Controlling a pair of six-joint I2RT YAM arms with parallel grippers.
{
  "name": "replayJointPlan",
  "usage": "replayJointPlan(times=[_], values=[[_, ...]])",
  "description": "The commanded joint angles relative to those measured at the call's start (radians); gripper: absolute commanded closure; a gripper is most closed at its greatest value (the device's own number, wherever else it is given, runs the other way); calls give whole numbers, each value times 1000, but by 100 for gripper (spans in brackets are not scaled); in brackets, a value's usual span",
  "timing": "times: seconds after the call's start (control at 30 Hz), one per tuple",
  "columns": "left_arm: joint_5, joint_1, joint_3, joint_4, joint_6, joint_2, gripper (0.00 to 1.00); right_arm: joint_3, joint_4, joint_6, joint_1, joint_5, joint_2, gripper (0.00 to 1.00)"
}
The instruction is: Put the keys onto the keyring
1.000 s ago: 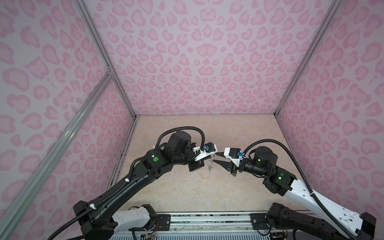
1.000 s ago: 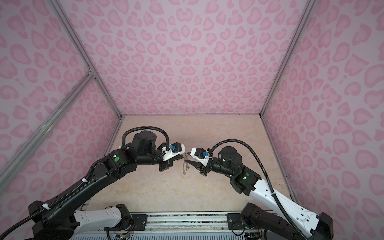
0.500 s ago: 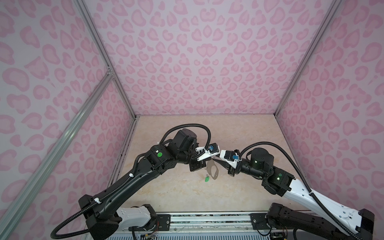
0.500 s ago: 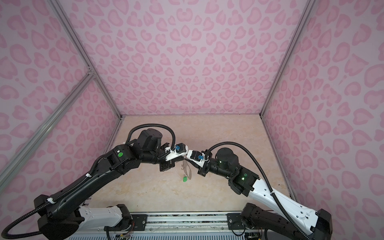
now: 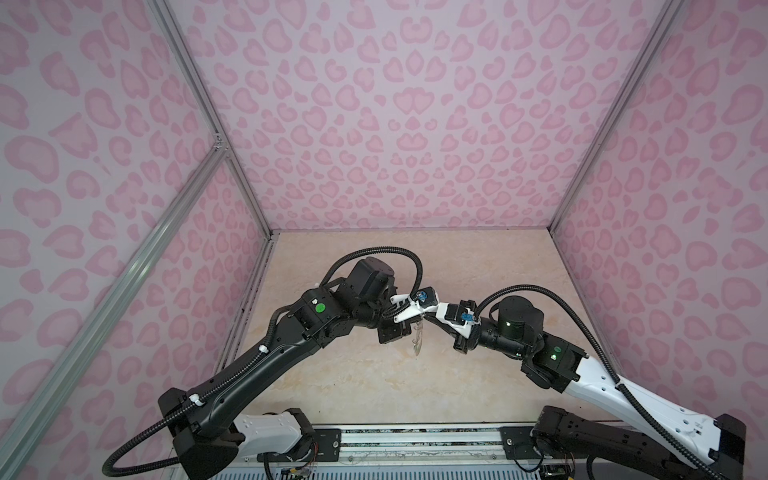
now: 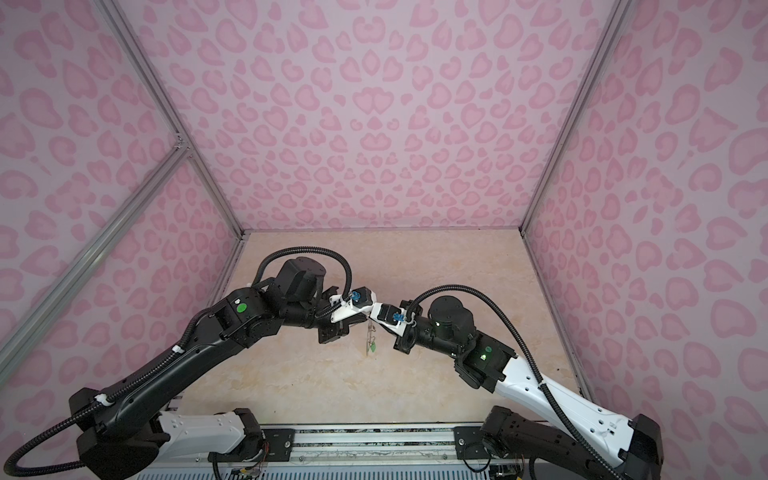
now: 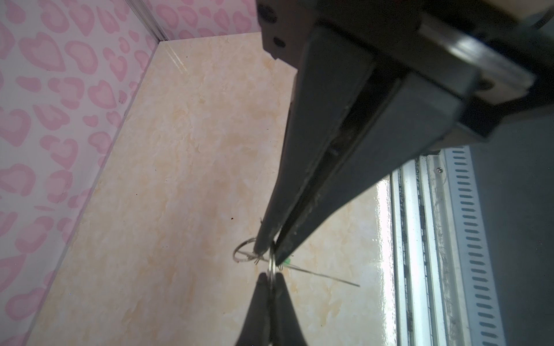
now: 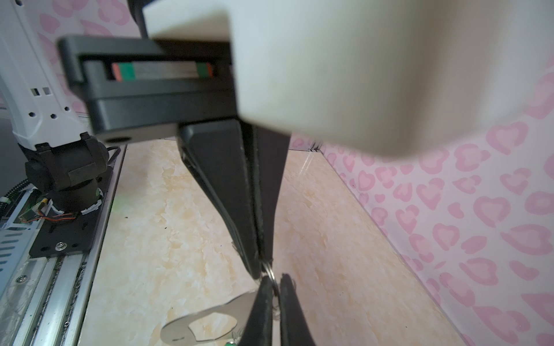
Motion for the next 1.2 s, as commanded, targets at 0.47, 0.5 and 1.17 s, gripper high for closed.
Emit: replayJointPlan(times=[0.47,0.5,1.17], values=[[88,-3,18,-22,73,-4,97,-15,-22,-30,19,21,5,85],[88,-3,19,-23,73,-3,97,-21,-17,-30,19,24,0,85],[96,-3,24,-36,71,5,97,-43,1,-84,50,35,-21,95]])
